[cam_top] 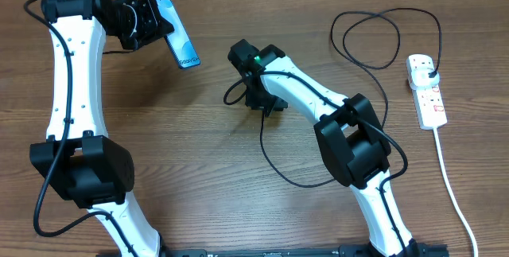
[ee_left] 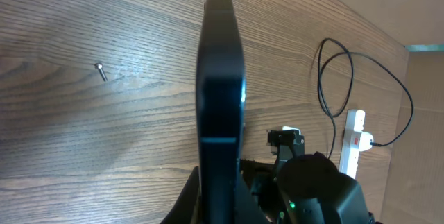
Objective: Plug charger to phone and switch on socket
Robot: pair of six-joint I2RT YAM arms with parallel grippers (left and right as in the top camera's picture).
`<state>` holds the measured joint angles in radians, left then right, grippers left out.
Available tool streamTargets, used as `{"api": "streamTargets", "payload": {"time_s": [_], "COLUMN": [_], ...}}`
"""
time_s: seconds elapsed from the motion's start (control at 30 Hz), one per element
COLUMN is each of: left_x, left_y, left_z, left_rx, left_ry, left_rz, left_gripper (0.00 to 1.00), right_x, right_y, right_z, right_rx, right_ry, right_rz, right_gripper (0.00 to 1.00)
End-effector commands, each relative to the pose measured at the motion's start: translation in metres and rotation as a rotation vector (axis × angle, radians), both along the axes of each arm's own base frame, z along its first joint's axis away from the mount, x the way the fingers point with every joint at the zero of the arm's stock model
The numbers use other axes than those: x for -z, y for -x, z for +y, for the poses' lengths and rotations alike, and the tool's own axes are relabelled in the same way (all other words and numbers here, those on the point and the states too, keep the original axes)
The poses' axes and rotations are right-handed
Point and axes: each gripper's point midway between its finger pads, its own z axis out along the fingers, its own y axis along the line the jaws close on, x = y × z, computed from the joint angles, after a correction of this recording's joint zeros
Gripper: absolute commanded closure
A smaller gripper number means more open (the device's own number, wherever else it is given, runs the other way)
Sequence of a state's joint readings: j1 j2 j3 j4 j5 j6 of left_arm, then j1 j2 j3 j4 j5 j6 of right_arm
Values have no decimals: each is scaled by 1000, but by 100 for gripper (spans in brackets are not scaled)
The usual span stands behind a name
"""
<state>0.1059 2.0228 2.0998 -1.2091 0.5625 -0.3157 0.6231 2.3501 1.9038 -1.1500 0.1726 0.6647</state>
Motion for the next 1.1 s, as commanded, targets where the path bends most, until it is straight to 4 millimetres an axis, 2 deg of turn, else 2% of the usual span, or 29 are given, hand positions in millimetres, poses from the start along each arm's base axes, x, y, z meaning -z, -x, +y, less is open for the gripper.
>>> {"api": "streamTargets", "payload": {"time_s": [0.0,0.07,0.17,0.23,0.27,0.33,0.47,0.6,0.8,0.87,0.97,1.07], "left_x": [-4,-4,-4,-4,-4,-4,-4,-4,-4,-4,-7,-32], "left_y": [-2,-2,-2,-2,-2,-2,-2,-2,-2,-2,-1,5], "left_z": [2,2,2,2,2,2,2,2,1,1,-4,-35], "left_rx": [-4,-4,-4,-3,-3,-3,-3,-3,-3,0,61,287], "left_ry": [8,8,8,8,8,8,8,8,8,8,9,145], "left_rz": [-12,-12,-12,-13,-12,-12,-12,-12,-12,-14,-49,-204], "left_gripper": [96,96,96,96,96,96,96,96,96,96,96,96], "right_x": [7,4,5,5,5,9,27,33,32,32,20,-22], "right_y": [-27,-36,-38,-40,-39,-34,-28,-24,-28,-30,-42,-57], "right_z": [-4,4,-2,1,3,7,8,6,8,7,11,19], "right_rx": [55,12,11,7,2,-11,-23,-23,-64,-61,-101,-152], "right_ry": [-51,-115,-86,-89,-92,-87,-66,-53,-55,-58,-114,-253], "right_rz": [-21,-25,-37,-51,-53,-47,-20,0,-15,-21,-34,-69], "right_gripper": [63,59,59,60,66,71,81,84,96,96,96,96]}}
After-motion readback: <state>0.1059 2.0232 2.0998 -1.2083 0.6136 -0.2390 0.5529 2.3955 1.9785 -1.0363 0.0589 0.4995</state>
